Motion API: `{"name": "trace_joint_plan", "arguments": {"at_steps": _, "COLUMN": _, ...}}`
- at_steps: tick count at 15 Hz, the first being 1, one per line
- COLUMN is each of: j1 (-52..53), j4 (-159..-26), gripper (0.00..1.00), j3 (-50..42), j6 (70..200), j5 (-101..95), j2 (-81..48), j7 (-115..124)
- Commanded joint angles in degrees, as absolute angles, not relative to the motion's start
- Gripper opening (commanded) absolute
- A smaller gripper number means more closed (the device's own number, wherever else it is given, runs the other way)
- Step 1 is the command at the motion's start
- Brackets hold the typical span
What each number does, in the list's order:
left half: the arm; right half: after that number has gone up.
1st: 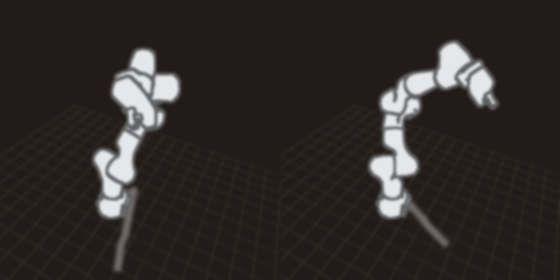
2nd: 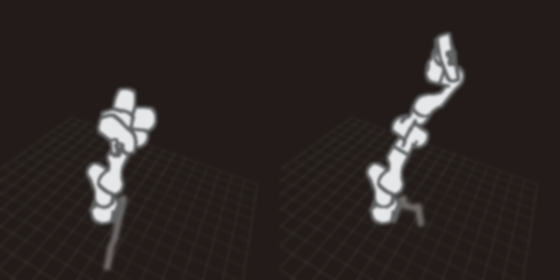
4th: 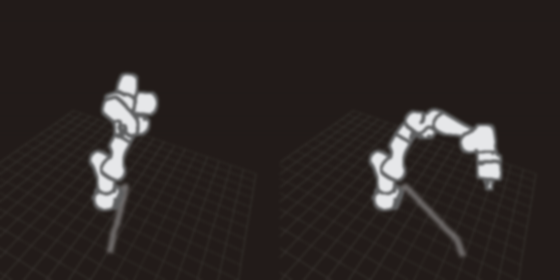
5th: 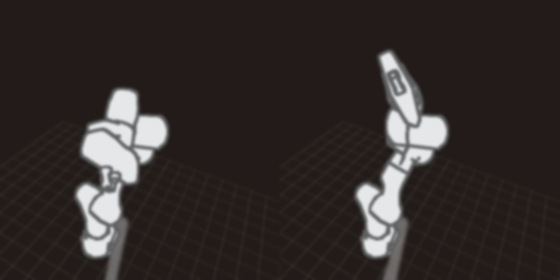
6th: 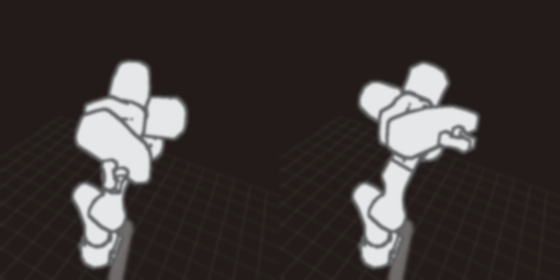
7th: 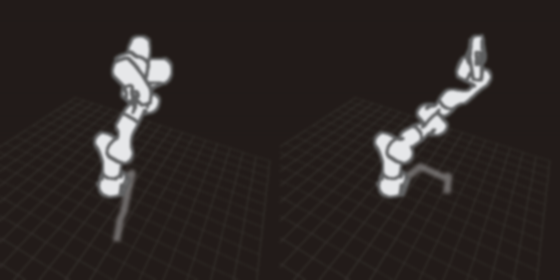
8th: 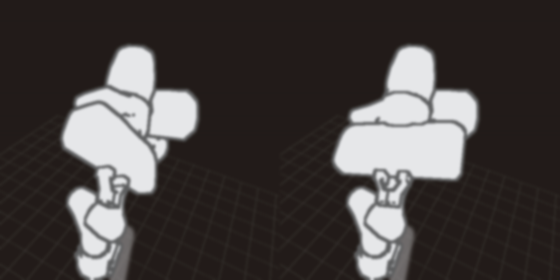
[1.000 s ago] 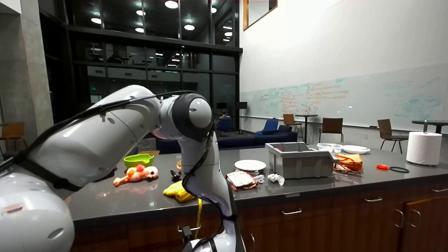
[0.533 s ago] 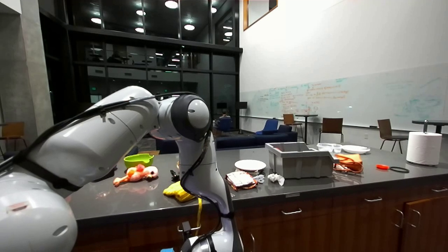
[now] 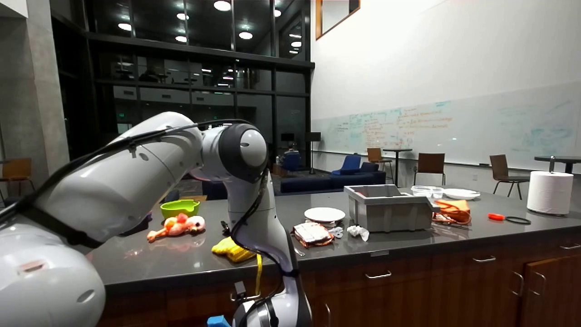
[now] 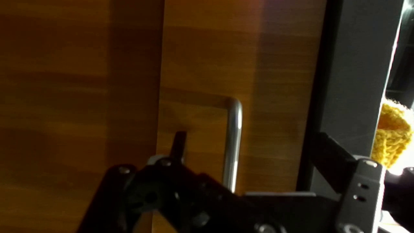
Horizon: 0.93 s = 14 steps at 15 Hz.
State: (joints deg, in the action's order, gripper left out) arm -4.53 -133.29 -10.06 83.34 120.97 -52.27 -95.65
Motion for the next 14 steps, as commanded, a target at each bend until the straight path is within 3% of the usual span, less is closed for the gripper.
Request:
{"name": "trace_joint_plan", "arguments": {"at_steps": 1, "j1": -3.7, "j4": -133.8, "gripper": 0.88, "j3": -10.1, "j6": 83.3, "j5": 122.6, "j2": -51.1, "j7": -95.9}}
{"name": "trace_joint_plan", "arguments": {"at_steps": 3, "j1": -3.5, "j4": -133.6, "gripper": 0.73, "j3": -10.1, "j6": 83.4, "j5": 122.6, "j2": -51.1, "j7": -95.9}}
{"name": "trace_joint_plan", "arguments": {"at_steps": 4, "j1": -3.4, "j4": -133.5, "gripper": 0.57, "j3": -10.1, "j6": 83.3, "j5": 122.5, "j2": -51.2, "j7": -95.9}}
{"name": "trace_joint_plan", "arguments": {"at_steps": 9, "j1": -3.4, "j4": -133.3, "gripper": 0.18, "j3": -10.3, "j6": 83.7, "j5": 122.4, "j2": -51.3, "j7": -95.9}}
{"name": "trace_joint_plan", "arguments": {"at_steps": 12, "j1": -3.4, "j4": -133.3, "gripper": 0.02, "j3": -10.2, "j6": 84.7, "j5": 122.5, "j2": -51.5, "j7": -96.0}}
{"name": "trace_joint_plan", "arguments": {"at_steps": 14, "j1": -3.5, "j4": -133.4, "gripper": 0.0, "j3": -10.2, "j6": 85.3, "j5": 122.5, "j2": -51.5, "j7": -95.8}}
